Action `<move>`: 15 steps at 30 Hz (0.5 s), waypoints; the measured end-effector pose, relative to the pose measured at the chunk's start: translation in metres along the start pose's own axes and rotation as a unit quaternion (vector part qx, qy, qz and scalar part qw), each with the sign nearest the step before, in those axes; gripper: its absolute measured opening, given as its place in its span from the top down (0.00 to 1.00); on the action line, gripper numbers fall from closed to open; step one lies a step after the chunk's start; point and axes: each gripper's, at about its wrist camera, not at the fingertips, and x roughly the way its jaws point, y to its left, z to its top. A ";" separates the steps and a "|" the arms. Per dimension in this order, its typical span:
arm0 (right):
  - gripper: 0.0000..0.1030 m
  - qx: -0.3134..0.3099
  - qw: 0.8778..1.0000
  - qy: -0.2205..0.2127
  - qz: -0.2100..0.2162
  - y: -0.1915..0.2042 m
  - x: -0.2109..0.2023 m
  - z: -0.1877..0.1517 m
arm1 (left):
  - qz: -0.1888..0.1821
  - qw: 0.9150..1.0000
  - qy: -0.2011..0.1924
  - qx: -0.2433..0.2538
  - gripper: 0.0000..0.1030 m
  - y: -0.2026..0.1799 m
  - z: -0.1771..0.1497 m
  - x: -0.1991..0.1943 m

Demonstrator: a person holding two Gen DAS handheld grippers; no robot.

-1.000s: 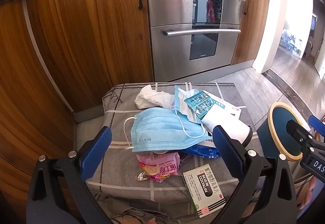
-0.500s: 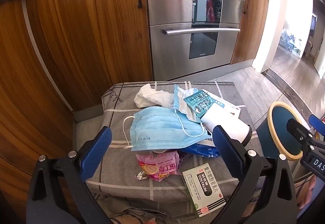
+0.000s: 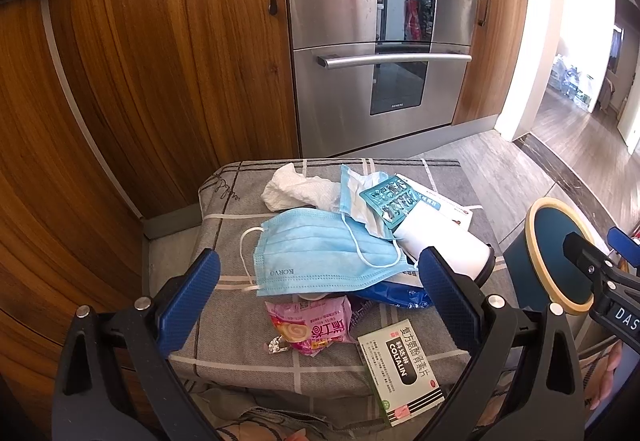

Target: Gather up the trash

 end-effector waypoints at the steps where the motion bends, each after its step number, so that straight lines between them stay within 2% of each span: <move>1: 0.05 0.000 1.000 0.000 0.000 0.000 0.000 0.000 | 0.000 1.000 0.000 0.000 0.05 0.000 0.000 0.000; 15: 0.05 0.001 1.000 0.001 -0.002 -0.001 0.001 0.000 | -0.002 1.000 0.003 0.003 0.05 -0.003 -0.001 0.000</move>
